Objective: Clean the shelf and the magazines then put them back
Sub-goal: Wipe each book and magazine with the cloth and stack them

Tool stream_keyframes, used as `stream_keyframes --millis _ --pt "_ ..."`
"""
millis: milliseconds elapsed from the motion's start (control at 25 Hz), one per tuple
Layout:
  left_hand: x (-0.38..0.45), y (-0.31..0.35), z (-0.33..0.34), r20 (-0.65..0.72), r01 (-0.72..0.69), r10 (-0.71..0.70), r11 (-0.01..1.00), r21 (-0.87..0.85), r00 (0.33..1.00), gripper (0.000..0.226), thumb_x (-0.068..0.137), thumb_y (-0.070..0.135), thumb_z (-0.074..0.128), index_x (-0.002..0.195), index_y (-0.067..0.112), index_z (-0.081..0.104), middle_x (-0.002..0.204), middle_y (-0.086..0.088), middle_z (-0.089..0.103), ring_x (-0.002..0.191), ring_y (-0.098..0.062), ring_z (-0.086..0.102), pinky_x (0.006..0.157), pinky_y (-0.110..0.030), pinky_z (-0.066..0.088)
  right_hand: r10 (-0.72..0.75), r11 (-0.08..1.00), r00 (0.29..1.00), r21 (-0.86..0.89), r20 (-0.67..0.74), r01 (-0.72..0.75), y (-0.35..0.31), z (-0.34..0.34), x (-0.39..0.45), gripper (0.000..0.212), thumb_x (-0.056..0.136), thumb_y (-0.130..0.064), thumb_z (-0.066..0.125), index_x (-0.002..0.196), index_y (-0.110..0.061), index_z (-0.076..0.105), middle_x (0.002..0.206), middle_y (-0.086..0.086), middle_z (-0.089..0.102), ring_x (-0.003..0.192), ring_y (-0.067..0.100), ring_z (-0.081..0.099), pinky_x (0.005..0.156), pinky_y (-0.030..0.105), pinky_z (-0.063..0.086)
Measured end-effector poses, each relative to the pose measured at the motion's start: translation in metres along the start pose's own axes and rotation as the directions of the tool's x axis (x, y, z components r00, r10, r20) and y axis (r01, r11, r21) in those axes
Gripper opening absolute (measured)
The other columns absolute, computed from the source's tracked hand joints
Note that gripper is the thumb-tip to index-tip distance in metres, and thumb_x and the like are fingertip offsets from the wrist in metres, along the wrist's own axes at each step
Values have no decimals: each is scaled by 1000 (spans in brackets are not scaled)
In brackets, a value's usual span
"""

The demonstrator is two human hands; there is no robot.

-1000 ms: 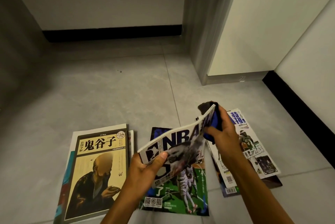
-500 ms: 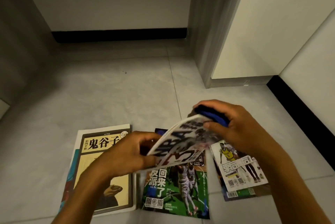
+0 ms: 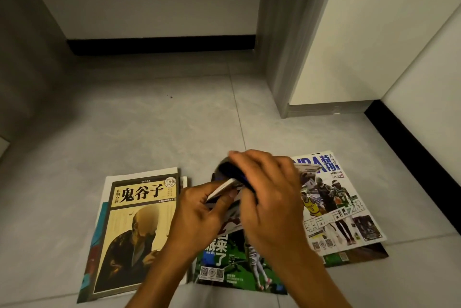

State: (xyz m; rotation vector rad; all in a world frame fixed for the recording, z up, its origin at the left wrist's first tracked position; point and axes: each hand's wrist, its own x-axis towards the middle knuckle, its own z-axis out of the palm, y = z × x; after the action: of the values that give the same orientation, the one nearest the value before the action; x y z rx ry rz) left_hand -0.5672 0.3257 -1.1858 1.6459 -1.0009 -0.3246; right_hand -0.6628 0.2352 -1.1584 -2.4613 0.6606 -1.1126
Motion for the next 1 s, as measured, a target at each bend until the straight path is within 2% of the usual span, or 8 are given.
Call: stream_keyframes --millis 120,320,480,520,600,680,800,1000 --pt "-1 -2 -6 -13 -2 2 1000 8 1000 20 86 35 58 93 50 69 81 19 72 71 -6 70 60 -28 57 -48 997 997 54 53 46 -5 4 4 46 86 -16 40 126 -19 63 118 -4 62 107 16 45 89 29 38" --pt "-10 11 -10 -63 145 -142 988 52 988 31 80 14 69 70 42 62 53 41 55 61 24 56 51 2 41 232 972 970 -66 69 -227 99 9 -9 48 86 -22 35 129 -21 56 120 0 59 111 11 37 92 33 36" --pt "-11 0 -15 -16 162 -163 985 -57 987 25 80 23 64 78 47 72 74 25 71 71 4 69 58 -10 52 405 900 913 -192 39 -391 171 -1 -19 40 91 -4 50 127 -17 59 115 8 63 103 27 50 82 34 39" --pt "-11 -4 -17 -16 183 -185 980 -84 983 25 80 24 63 83 47 72 79 21 73 73 0 70 60 -14 54 538 842 843 -58 9 -537 180 -3 -22 44 91 1 50 129 -19 57 113 8 63 100 27 54 78 36 45" --pt "-12 -7 -16 -32 228 -234 965 -133 972 20 83 17 63 83 34 75 79 19 73 73 -2 70 58 -15 54 822 460 547 384 156 -801 179 -1 -25 50 92 5 46 134 -22 53 112 7 61 94 28 59 70 37 52" --pt "-15 -7 -13 -24 287 -295 943 -166 955 18 85 11 63 83 27 71 77 18 73 71 -3 70 56 -14 53 795 107 402 548 454 -830 169 7 -29 53 91 5 47 137 -21 49 121 9 58 101 30 60 73 38 54" --pt "-16 -17 -17 62 476 -472 864 -167 879 10 87 11 63 90 20 67 82 12 75 76 -7 71 58 -21 56 743 90 447 588 498 -804 162 8 -28 49 93 0 52 137 -20 49 125 6 60 106 28 62 78 38 54" --pt "-5 -25 -44 227 533 -515 846 -22 827 32 87 3 64 106 28 68 96 10 73 91 -9 69 69 -25 59 522 545 751 519 404 -659 132 -32 1 37 91 -6 59 115 -35 60 108 -5 67 96 19 67 67 29 59"
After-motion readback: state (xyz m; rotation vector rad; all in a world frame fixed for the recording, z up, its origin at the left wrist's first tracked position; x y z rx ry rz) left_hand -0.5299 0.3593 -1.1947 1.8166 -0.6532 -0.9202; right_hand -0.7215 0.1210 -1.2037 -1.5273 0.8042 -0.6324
